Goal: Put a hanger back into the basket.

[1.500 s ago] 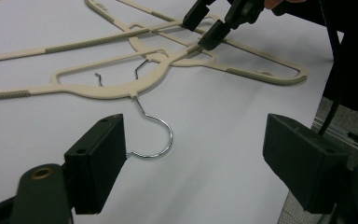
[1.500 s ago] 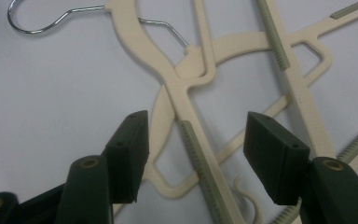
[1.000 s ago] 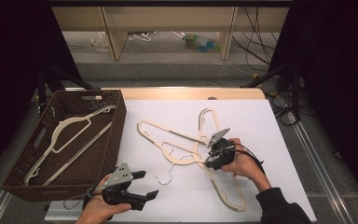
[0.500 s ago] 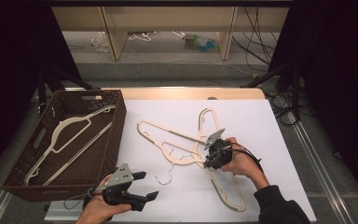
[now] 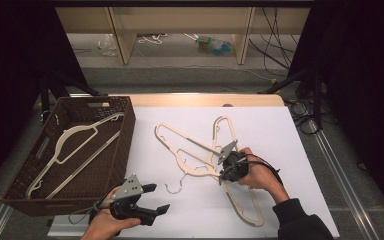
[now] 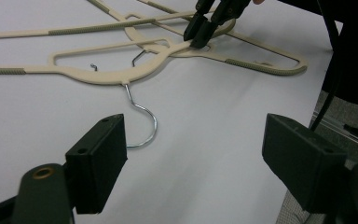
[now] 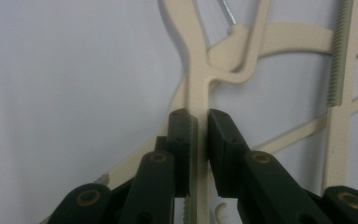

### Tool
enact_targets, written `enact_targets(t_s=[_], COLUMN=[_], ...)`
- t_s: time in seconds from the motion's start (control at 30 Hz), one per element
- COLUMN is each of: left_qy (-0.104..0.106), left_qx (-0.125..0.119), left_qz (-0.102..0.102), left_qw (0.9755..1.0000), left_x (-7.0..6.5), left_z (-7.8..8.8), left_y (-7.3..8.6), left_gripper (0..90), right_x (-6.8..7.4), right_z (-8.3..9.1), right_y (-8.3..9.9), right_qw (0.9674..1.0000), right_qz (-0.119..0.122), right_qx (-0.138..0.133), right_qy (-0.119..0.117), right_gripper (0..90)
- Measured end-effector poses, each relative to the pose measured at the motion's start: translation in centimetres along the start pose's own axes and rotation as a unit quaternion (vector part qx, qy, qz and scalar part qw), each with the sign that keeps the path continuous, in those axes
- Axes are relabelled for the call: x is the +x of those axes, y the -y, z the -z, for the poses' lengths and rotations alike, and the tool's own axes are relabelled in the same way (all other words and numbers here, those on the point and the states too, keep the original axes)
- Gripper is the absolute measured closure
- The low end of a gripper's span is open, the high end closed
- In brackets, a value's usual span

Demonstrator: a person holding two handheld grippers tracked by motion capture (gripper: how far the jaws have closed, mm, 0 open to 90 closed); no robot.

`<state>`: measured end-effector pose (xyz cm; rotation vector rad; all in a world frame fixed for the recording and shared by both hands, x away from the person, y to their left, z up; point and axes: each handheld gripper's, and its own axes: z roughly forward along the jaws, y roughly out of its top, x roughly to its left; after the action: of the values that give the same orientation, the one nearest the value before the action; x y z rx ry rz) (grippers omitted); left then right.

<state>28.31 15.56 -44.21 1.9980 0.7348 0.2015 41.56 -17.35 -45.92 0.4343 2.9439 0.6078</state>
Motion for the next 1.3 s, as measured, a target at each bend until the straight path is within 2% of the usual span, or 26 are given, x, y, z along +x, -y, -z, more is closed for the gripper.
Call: enact_targets(t_s=[0.07,0.1,0.13,0.17,0.3,0.4,0.47,0.5,0.57,0.63,0.7,0.8,0.87,0.93,1.0,1.07,1.13,1.2,1.23,1.27,1.3], left_qy=[-0.003,-0.002,-0.011,-0.010,-0.031,-0.045,-0.053,-0.057,-0.062,-0.069,-0.064,-0.072,-0.081,-0.081,-0.088,-0.086,-0.087,-0.097,-0.100,-0.096,-0.101], left_qx=[-0.001,0.000,-0.002,0.003,0.002,0.012,0.026,0.025,0.039,0.042,0.040,0.057,0.061,0.062,0.066,0.068,0.075,0.081,0.082,0.075,0.081], left_qz=[0.009,0.005,-0.002,0.008,0.009,-0.024,-0.034,-0.029,-0.038,-0.057,-0.069,-0.091,-0.098,-0.103,-0.113,-0.117,-0.127,-0.147,-0.150,-0.147,-0.158], left_qw=[1.0000,1.0000,0.9999,0.9999,0.9995,0.9986,0.9977,0.9976,0.9966,0.9951,0.9948,0.9916,0.9900,0.9895,0.9875,0.9870,0.9853,0.9811,0.9803,0.9815,0.9789], left_x=[0.0,0.2,0.3,0.4,0.8,1.2,1.6,1.7,2.3,2.6,2.8,3.0,3.2,3.3,3.4,3.4,3.4,3.4,3.4,3.3,3.3], left_z=[-0.1,-0.1,-0.2,-0.2,-1.2,-2.3,-2.9,-3.3,-3.9,-4.5,-5.0,-5.6,-5.9,-6.1,-6.3,-6.6,-6.9,-7.3,-7.5,-7.8,-7.9], left_y=[0.0,-0.1,-0.1,-0.1,-0.4,-0.5,-0.6,-0.6,-0.7,-0.7,-0.7,-0.5,-0.4,-0.4,-0.4,-0.4,-0.4,-0.4,-0.4,-0.4,-0.5], left_gripper=[22.3,22.5,22.7,22.8,23.8,24.4,24.6,24.8,25.1,26.1,26.1,26.5,26.9,26.9,26.6,26.8,26.8,26.6,26.6,26.9,27.0], right_x=[0.2,0.3,0.3,0.5,1.2,1.6,1.9,2.0,2.1,2.1,2.2,2.2,2.2,2.2,2.3,2.3,2.4,2.5,2.5,2.5,2.5], right_z=[0.5,0.7,1.0,1.2,2.1,2.7,3.1,3.3,3.6,4.0,4.1,4.4,4.5,4.7,4.9,5.0,5.1,5.1,5.1,5.1,5.1], right_y=[0.1,0.2,0.3,0.3,0.5,0.6,0.7,0.8,0.9,0.9,0.9,1.0,1.0,1.0,1.0,0.9,0.9,0.8,0.8,0.8,0.8], right_qw=[0.9999,0.9999,0.9998,0.9997,0.9991,0.9984,0.9981,0.9979,0.9975,0.9970,0.9970,0.9966,0.9968,0.9964,0.9965,0.9965,0.9964,0.9963,0.9963,0.9961,0.9961], right_qz=[-0.003,-0.003,-0.002,-0.003,0.003,0.020,0.017,0.018,0.020,0.022,0.018,0.017,0.014,0.017,0.015,0.017,0.016,0.015,0.016,0.016,0.018], right_qx=[-0.005,-0.007,-0.010,-0.009,-0.004,-0.002,-0.004,-0.006,-0.005,-0.008,-0.010,-0.012,-0.017,-0.017,-0.019,-0.017,-0.019,-0.020,-0.019,-0.020,-0.020], right_qy=[-0.010,-0.015,-0.019,-0.022,-0.041,-0.053,-0.058,-0.062,-0.068,-0.074,-0.075,-0.080,-0.077,-0.081,-0.080,-0.080,-0.081,-0.082,-0.083,-0.084,-0.084], right_gripper=[79.6,79.7,79.7,79.7,79.7,79.7,79.7,79.7,79.7,79.7,79.7,79.7,79.7,79.7,79.8,79.7,79.7,79.7,79.7,79.7,79.7])
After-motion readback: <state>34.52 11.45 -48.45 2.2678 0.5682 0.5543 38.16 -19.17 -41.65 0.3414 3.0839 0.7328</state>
